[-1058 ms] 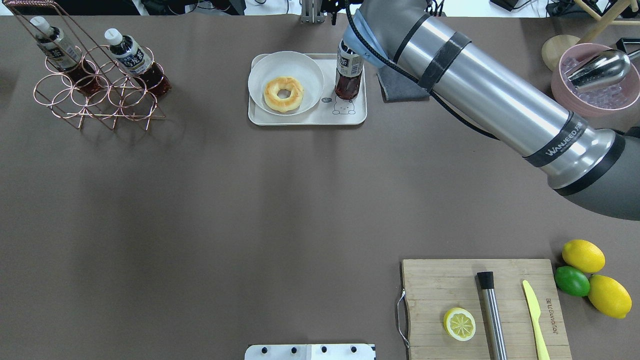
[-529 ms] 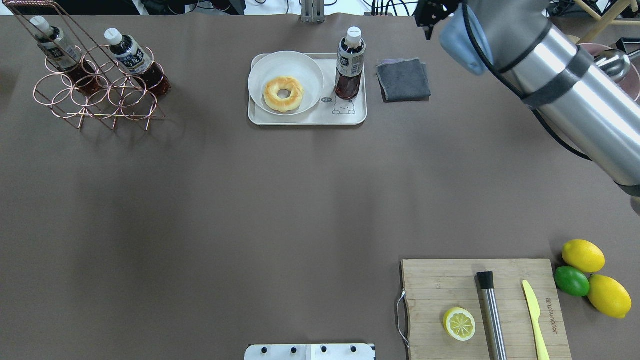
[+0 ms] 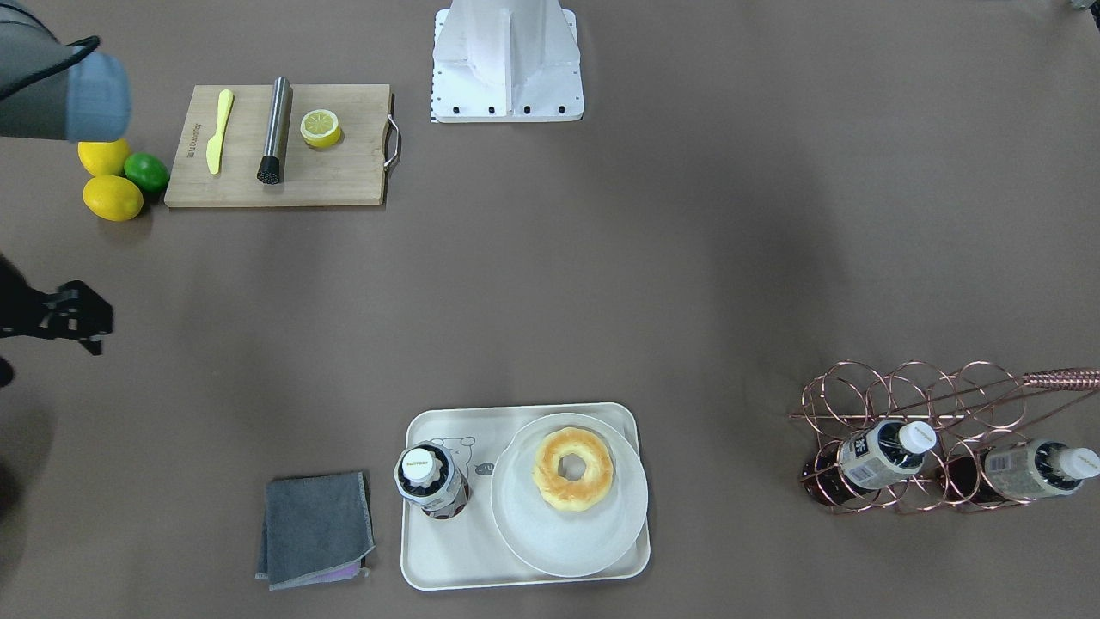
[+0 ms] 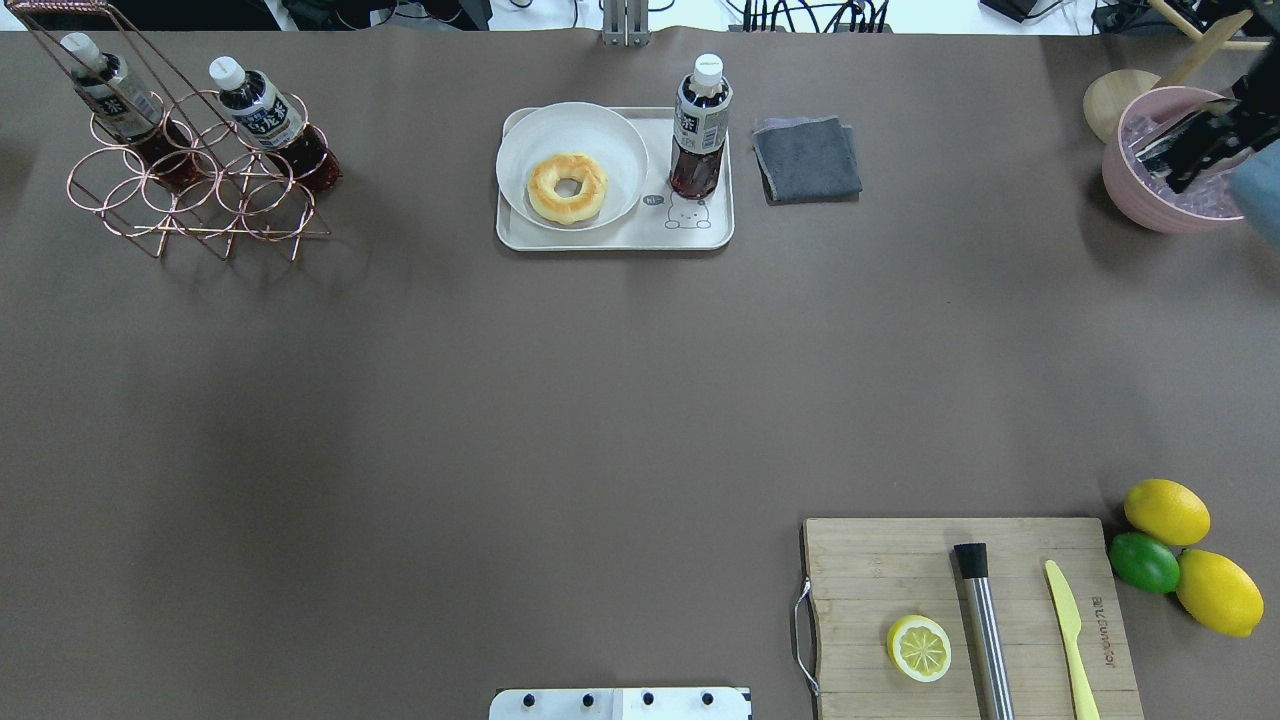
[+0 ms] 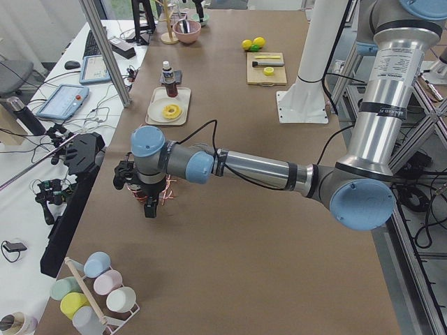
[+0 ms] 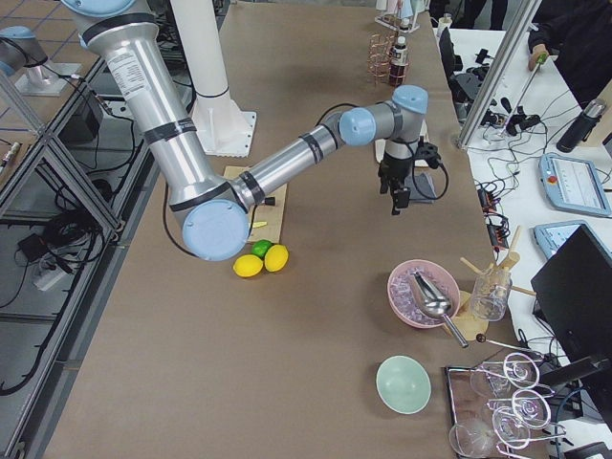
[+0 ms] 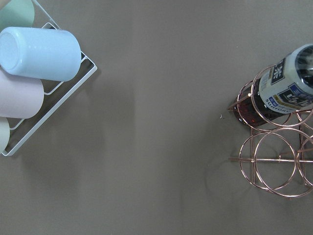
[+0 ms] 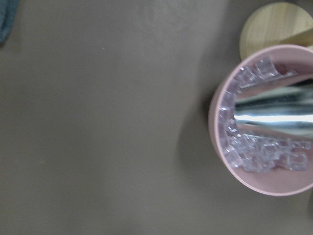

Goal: Place tea on tray

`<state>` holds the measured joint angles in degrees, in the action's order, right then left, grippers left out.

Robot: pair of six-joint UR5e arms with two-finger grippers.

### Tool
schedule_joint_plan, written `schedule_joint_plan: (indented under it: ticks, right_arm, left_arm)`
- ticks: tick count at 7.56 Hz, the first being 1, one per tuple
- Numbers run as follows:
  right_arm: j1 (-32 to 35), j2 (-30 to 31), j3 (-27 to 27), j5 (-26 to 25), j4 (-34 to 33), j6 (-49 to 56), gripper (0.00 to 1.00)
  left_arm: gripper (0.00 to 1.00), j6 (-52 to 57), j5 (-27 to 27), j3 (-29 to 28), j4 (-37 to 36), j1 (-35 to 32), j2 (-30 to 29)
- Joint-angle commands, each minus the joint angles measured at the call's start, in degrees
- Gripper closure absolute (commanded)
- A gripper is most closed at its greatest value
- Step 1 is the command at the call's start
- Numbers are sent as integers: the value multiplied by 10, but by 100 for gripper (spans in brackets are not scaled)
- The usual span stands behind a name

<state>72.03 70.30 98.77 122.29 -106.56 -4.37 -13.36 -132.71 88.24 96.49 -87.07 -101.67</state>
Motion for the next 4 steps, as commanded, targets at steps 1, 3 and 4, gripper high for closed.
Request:
schedule_joint_plan:
  ticks: [1,3,4]
  right_arm:
    - [121,85,-38,42,3,194,0]
    - [160,121,-49,65,5,226,0]
    - [173,136,-47,81,8,226,0]
  left_arm:
    - [2,1,1,0,0,-3,19]
    - [2,13,-1,9,1,-29,54]
    - [2,41,0,15,-1,-33,70]
